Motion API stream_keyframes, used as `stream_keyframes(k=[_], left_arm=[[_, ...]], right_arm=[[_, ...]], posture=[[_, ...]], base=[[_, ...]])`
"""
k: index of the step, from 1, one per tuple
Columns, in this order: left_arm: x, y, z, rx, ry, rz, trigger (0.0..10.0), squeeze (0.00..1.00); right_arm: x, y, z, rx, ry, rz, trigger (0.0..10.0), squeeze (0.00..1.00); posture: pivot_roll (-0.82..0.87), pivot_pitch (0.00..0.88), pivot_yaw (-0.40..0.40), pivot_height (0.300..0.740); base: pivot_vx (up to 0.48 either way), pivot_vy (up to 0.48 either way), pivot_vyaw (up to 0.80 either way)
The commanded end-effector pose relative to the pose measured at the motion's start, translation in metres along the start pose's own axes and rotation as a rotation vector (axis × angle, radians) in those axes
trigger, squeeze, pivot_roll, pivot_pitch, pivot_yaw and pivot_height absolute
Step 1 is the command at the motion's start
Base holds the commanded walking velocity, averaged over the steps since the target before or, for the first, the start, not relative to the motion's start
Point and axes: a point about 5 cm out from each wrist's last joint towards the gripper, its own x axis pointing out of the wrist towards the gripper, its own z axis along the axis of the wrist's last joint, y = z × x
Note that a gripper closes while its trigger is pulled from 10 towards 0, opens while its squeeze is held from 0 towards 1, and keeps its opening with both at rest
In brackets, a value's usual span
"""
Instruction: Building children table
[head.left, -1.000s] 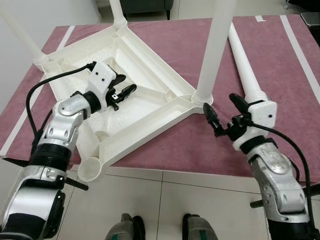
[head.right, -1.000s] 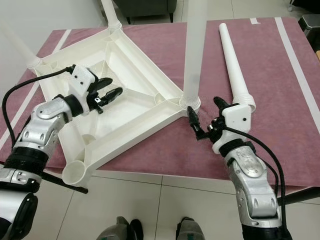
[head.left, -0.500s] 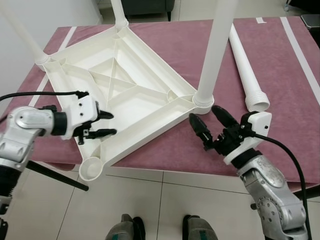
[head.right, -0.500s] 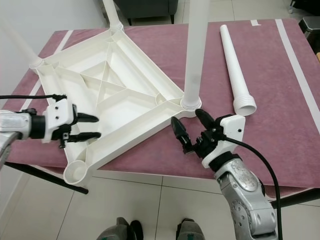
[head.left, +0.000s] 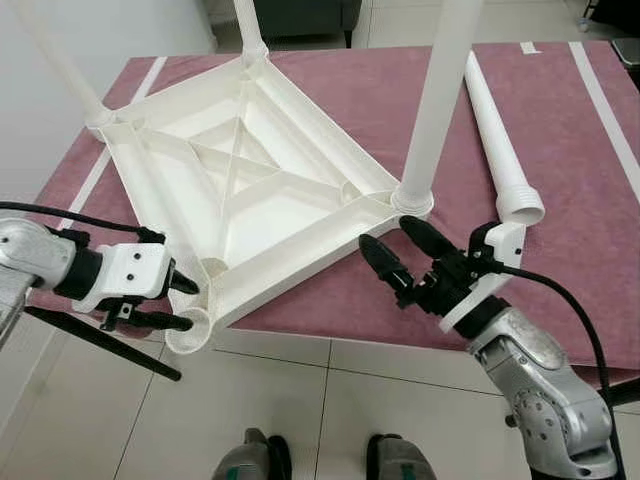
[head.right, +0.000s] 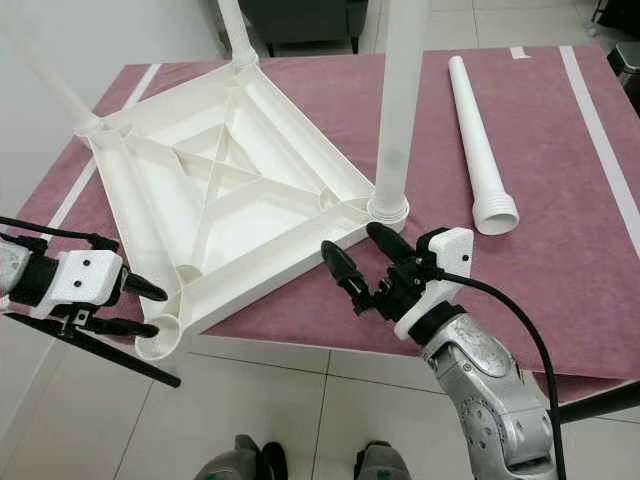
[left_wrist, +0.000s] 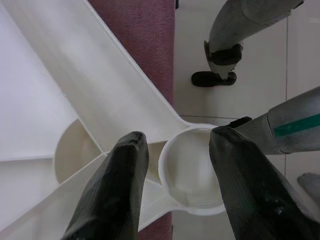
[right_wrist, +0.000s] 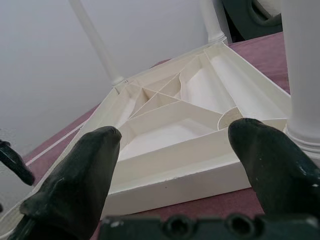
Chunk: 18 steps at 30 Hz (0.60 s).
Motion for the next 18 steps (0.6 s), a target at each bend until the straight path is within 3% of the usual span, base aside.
stream_keyframes(k=[1,6,10,14,18], left_arm=[[0.006,0.002,-0.008,-0.014,0.031,0.023,10.0,0.0],[0.007,-0.006,-0.015,0.0,0.07,-0.054,10.0,0.0],[-0.011,-0.021,-0.014,0.019,0.103,-0.157,10.0,0.0],[-0.014,-0.024,-0.013,0.027,0.106,-0.173,10.0,0.0],[0.006,-0.014,-0.01,0.074,0.085,-0.087,10.0,0.0]], right_arm=[[0.0,0.007,0.002,0.018,-0.002,0.037,10.0,0.0],[-0.003,0.009,0.002,0.015,0.006,0.037,10.0,0.0],[-0.01,0.007,0.001,0.013,0.023,0.021,10.0,0.0],[-0.011,0.007,0.0,0.014,0.026,0.018,10.0,0.0],[-0.006,0.009,-0.001,0.019,0.025,0.029,10.0,0.0]], posture=[[-0.08,0.125,0.147,0.74],[-0.09,0.13,0.154,0.74],[-0.08,0.129,0.161,0.74],[-0.08,0.129,0.161,0.74],[-0.07,0.13,0.152,0.74]], base=[[0.0,0.0,0.0],[0.0,0.0,0.0],[0.0,0.0,0.0],[0.0,0.0,0.0],[0.0,0.0,0.0]])
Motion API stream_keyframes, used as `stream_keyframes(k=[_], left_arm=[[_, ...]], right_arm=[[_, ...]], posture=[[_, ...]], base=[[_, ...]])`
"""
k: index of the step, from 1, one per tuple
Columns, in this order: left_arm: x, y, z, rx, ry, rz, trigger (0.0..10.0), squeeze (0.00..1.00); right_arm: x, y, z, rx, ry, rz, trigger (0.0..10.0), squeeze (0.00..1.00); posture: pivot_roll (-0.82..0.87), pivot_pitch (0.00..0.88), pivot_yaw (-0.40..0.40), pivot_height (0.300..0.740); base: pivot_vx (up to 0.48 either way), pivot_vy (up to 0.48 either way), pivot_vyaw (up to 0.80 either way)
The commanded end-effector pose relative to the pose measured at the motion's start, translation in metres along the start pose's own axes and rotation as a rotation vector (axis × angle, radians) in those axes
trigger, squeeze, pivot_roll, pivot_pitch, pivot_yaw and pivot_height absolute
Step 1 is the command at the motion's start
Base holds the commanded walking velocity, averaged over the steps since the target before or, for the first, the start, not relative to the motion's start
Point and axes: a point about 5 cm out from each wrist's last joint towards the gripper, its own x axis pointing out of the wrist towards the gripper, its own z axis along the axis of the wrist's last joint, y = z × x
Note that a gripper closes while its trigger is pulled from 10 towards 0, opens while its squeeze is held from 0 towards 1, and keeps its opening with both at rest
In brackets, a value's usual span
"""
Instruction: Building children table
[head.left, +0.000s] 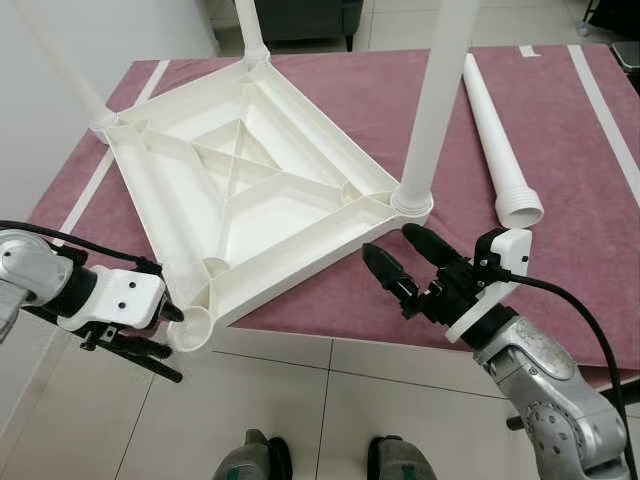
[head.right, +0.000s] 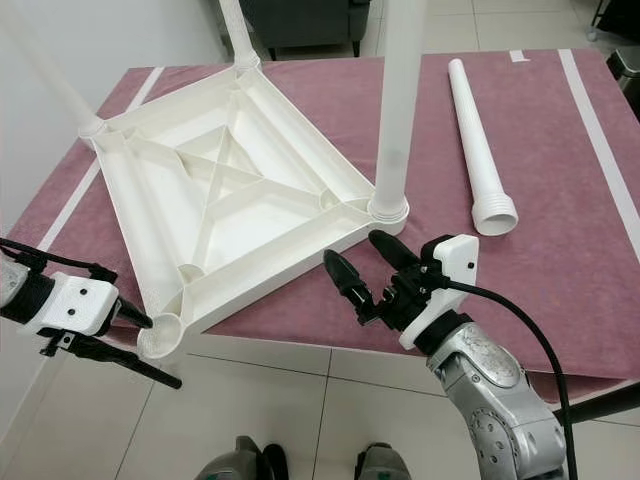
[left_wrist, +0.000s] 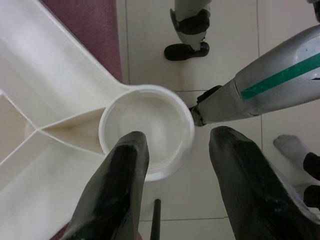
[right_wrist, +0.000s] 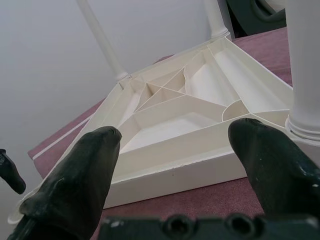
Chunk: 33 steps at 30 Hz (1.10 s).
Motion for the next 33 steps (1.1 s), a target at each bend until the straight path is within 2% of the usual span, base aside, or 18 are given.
stream_keyframes(k=[1,3,5,7,15,20,23,25,27,33], left_arm=[[0.008,0.003,-0.001,0.013,0.004,0.038,10.0,0.0],[0.014,0.006,-0.001,0.014,0.003,0.052,10.0,0.0],[0.017,0.002,-0.004,0.011,0.009,0.016,10.0,0.0],[0.014,-0.006,-0.006,0.015,0.013,-0.027,10.0,0.0],[0.018,-0.005,-0.006,0.02,0.007,-0.001,10.0,0.0],[0.013,-0.014,-0.002,0.005,-0.017,-0.044,10.0,0.0],[0.015,-0.019,-0.001,0.002,-0.023,-0.057,10.0,0.0],[0.02,-0.023,-0.001,0.0,-0.031,-0.052,10.0,0.0],[0.035,-0.022,-0.004,0.015,-0.023,-0.004,10.0,0.0],[0.043,-0.017,-0.009,0.034,0.002,0.04,10.0,0.0]], right_arm=[[0.003,0.005,-0.001,0.014,0.001,0.023,10.0,0.0],[0.004,0.005,0.0,0.012,0.0,0.026,10.0,0.0],[0.003,0.005,0.001,0.006,0.002,0.025,10.0,0.0],[0.0,0.005,0.001,0.004,0.01,0.017,10.0,0.0],[-0.002,0.006,0.0,0.005,0.022,0.015,10.0,0.0],[-0.002,0.006,0.0,0.001,0.024,0.014,10.0,0.0],[-0.003,0.006,-0.001,0.003,0.027,0.013,10.0,0.0],[-0.003,0.006,-0.001,0.006,0.029,0.014,10.0,0.0],[-0.002,0.007,-0.002,0.01,0.031,0.018,10.0,0.0],[-0.001,0.007,-0.001,0.008,0.031,0.021,10.0,0.0]], posture=[[-0.07,0.13,0.152,0.74],[-0.08,0.133,0.151,0.74],[-0.09,0.14,0.156,0.74],[-0.09,0.14,0.157,0.74],[-0.09,0.144,0.153,0.74],[-0.09,0.148,0.155,0.74],[-0.08,0.152,0.155,0.74],[-0.08,0.152,0.155,0.74],[-0.08,0.155,0.151,0.74],[-0.09,0.159,0.15,0.74]], base=[[0.0,0.0,0.0],[0.0,0.0,0.0],[0.0,0.0,0.0],[0.0,0.0,0.0],[0.0,0.0,0.0],[0.0,0.0,0.0],[0.0,0.0,0.0],[0.0,0.0,0.0],[0.0,0.0,0.0],[0.0,0.0,0.0]])
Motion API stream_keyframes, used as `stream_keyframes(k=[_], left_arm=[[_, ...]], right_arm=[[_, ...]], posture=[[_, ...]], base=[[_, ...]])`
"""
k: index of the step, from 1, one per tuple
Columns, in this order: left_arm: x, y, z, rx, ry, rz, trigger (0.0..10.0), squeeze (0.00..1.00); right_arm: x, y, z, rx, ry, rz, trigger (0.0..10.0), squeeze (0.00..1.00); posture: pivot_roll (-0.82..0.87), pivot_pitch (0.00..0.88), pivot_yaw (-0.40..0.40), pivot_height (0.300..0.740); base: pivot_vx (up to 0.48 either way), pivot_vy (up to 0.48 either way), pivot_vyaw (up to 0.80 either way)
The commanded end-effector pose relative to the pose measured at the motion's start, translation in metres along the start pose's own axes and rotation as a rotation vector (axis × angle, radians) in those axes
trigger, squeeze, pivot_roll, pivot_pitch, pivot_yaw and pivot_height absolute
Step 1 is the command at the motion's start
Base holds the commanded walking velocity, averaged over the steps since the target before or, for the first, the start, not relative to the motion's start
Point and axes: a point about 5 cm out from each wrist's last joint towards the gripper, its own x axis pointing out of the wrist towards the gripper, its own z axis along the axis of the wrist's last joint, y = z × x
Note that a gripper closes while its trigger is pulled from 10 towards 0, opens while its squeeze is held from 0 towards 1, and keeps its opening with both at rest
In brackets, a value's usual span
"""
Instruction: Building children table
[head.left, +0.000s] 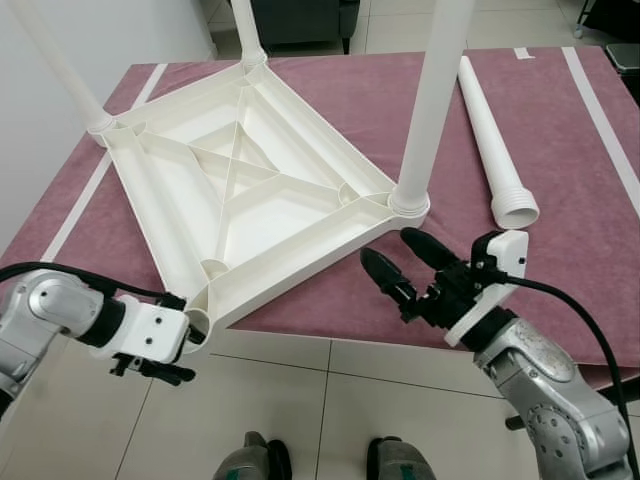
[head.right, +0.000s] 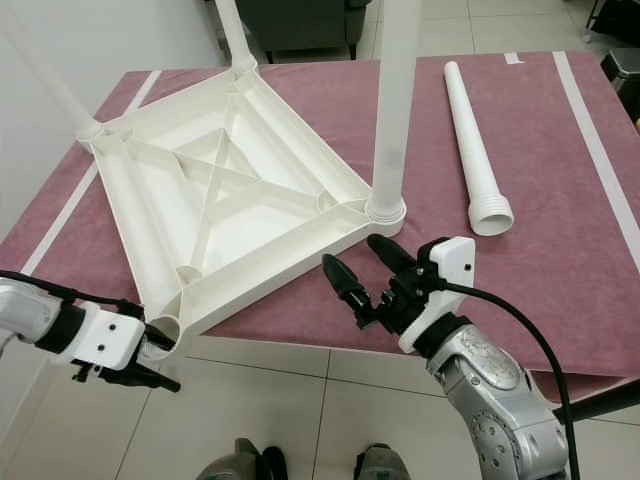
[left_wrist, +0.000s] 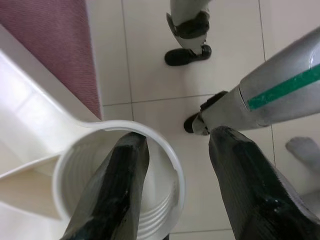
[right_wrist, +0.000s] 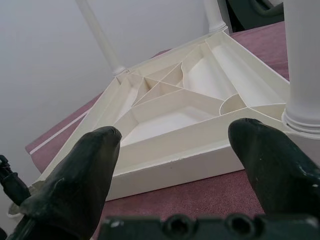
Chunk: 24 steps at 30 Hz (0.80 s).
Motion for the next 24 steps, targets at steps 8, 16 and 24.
stream_keyframes(k=[8,16,24], left_arm=[[0.01,0.009,-0.011,-0.006,0.042,0.09,10.0,0.0],[0.023,0.029,0.001,-0.055,-0.067,0.186,10.0,0.0],[0.033,0.057,0.005,-0.149,-0.134,0.255,10.0,0.0]], right_arm=[[0.0,0.005,0.002,0.006,0.002,0.019,10.0,0.0],[0.001,0.005,0.002,0.004,0.0,0.02,10.0,0.0],[0.003,0.006,0.002,0.002,-0.002,0.019,10.0,0.0]], posture=[[-0.09,0.159,0.151,0.74],[-0.1,0.159,0.152,0.74],[-0.1,0.159,0.158,0.74]], base=[[0.0,0.0,0.0],[0.0,0.0,0.0],[0.0,0.0,0.0]])
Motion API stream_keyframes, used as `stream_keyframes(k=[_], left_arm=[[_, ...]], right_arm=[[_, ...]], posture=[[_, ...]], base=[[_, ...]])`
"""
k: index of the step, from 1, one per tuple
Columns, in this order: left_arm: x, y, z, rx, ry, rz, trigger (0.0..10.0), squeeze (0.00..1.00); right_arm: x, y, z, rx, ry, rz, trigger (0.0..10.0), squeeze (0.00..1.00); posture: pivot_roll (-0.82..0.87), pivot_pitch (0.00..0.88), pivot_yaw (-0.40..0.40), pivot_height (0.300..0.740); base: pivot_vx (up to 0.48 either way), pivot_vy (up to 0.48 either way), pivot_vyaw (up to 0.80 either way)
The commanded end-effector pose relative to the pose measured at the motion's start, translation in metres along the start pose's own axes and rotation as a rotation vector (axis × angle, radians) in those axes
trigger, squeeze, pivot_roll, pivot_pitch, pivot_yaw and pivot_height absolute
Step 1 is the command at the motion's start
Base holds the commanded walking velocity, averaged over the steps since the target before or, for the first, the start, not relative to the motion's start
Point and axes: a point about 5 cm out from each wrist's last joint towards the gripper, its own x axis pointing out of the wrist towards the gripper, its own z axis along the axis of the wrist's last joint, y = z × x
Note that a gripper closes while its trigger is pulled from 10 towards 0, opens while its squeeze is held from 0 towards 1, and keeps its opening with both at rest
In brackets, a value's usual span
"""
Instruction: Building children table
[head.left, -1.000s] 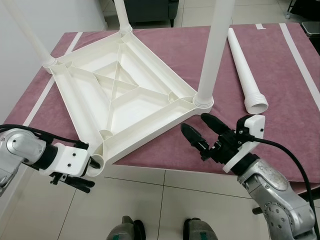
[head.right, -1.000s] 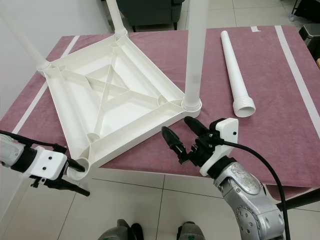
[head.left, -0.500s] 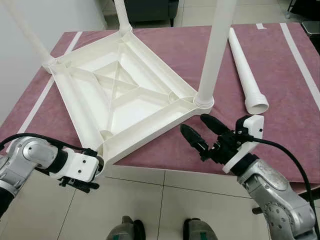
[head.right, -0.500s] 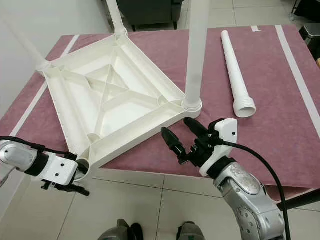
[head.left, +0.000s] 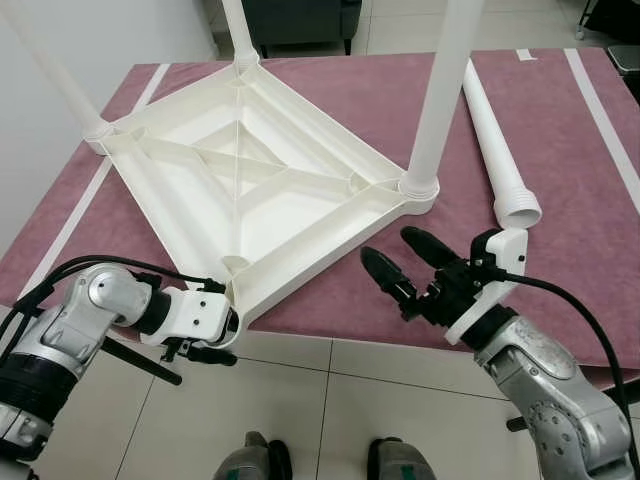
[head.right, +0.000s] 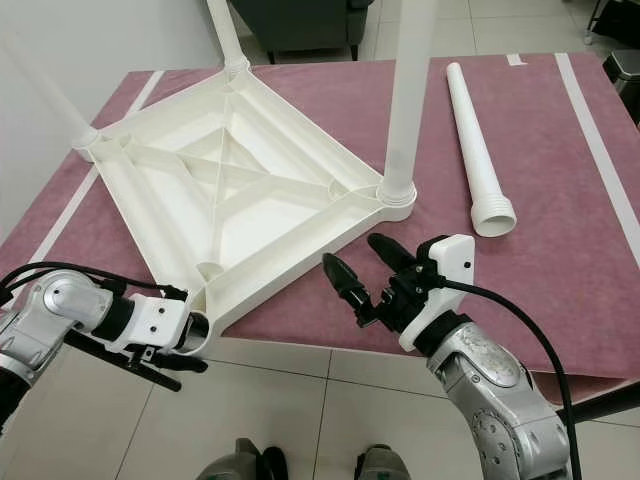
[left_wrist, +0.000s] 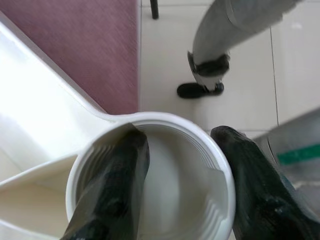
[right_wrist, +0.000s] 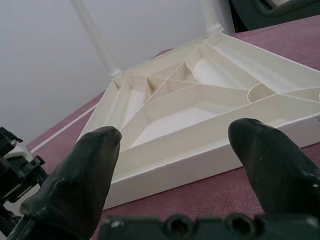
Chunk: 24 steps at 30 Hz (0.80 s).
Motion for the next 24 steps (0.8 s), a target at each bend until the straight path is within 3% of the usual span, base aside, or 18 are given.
stream_keyframes(k=[1,4,6,8,12,18,20,24], left_arm=[[-0.004,0.013,-0.004,-0.033,0.021,0.192,10.0,0.0],[0.004,0.028,-0.007,-0.081,0.033,0.253,10.0,0.0],[0.013,0.047,0.0,-0.147,-0.013,0.31,10.0,0.0],[0.015,0.052,0.005,-0.166,-0.041,0.316,10.0,0.0],[0.018,0.063,0.015,-0.175,-0.08,0.328,10.0,0.0],[0.029,0.09,0.035,-0.201,-0.123,0.381,10.0,0.0],[0.043,0.107,0.048,-0.173,-0.111,0.451,10.0,0.0],[0.052,0.115,0.061,-0.133,-0.129,0.482,10.0,0.0]], right_arm=[[0.001,0.006,0.0,0.011,-0.003,0.024,10.0,0.0],[0.002,0.006,0.0,0.012,-0.005,0.021,10.0,0.0],[0.002,0.007,0.0,0.011,-0.005,0.018,10.0,0.0],[0.002,0.007,0.0,0.011,-0.005,0.018,10.0,0.0],[0.002,0.006,0.0,0.01,-0.005,0.016,10.0,0.0],[0.003,0.007,0.0,0.01,-0.006,0.011,10.0,0.0],[0.004,0.008,-0.002,0.013,-0.007,0.011,10.0,0.0],[0.006,0.01,-0.003,0.015,-0.007,0.013,10.0,0.0]], posture=[[-0.1,0.159,0.158,0.74],[-0.1,0.161,0.161,0.74],[-0.11,0.164,0.163,0.74],[-0.11,0.164,0.164,0.74],[-0.11,0.166,0.165,0.74],[-0.1,0.166,0.172,0.74],[-0.1,0.166,0.177,0.74],[-0.1,0.166,0.18,0.74]], base=[[0.0,0.0,0.0],[0.0,0.0,0.0],[0.0,0.0,0.0],[0.0,0.0,0.0],[0.0,0.0,0.0],[0.0,0.0,0.0],[0.0,0.0,0.0],[0.0,0.0,0.0]])
